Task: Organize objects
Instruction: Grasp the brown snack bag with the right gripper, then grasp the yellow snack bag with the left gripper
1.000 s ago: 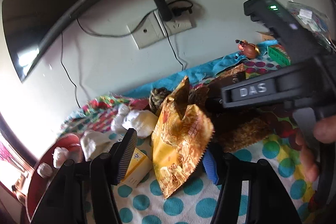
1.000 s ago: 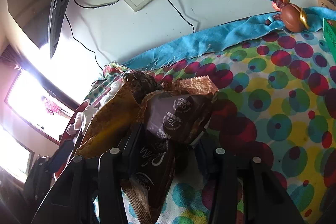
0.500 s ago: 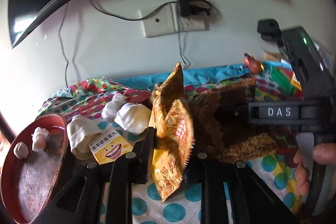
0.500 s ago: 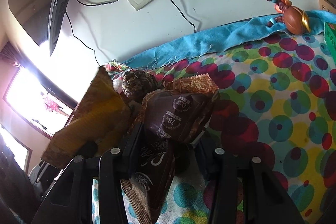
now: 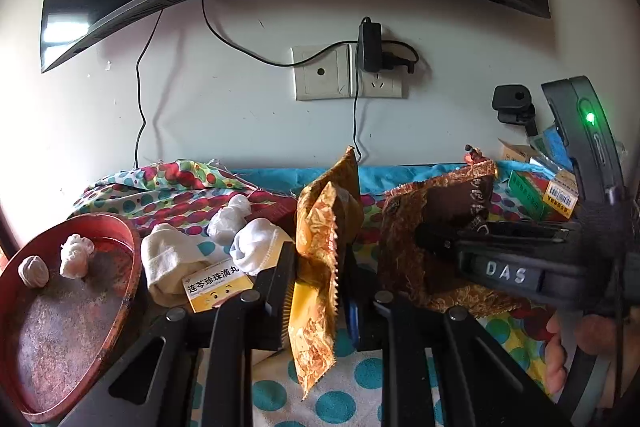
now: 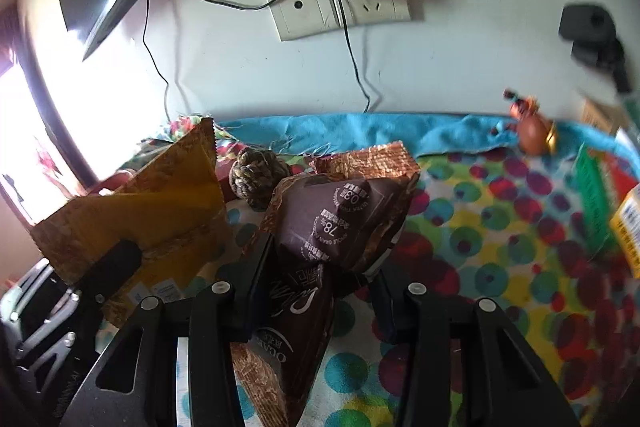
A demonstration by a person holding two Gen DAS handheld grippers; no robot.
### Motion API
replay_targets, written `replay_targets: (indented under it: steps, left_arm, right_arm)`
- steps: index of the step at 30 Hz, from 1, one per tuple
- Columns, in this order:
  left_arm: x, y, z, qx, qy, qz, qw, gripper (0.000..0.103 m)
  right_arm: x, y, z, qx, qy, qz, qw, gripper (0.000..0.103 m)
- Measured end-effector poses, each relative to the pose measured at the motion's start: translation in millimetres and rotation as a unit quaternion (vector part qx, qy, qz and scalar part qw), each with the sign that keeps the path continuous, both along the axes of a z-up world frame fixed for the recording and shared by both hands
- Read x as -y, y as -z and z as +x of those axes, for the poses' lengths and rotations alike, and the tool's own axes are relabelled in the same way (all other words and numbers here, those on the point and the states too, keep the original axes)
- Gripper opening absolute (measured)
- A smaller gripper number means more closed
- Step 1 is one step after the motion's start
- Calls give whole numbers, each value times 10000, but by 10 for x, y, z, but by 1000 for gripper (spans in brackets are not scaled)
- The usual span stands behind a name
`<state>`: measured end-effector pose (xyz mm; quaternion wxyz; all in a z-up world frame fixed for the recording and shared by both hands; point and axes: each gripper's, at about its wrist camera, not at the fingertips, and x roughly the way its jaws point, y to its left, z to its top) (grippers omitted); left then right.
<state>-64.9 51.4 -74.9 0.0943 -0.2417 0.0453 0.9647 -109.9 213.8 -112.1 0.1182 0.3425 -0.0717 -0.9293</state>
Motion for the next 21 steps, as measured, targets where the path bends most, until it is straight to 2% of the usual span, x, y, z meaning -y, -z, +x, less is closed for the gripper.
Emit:
replay_targets:
  steps: [8, 13, 21]
  left_arm:
    - [59, -26, 72, -174, 19, 152, 9997, 20]
    - [65, -58, 133, -320, 205, 217, 9990, 18]
    - [69, -109, 84, 1, 168, 385, 9991, 18]
  right_arm:
    - [80, -25, 83, -245, 194, 398, 9987, 41]
    - [125, -49, 107, -298, 206, 528, 9979, 41]
    - [111, -52, 89, -248, 258, 527, 9980, 41]
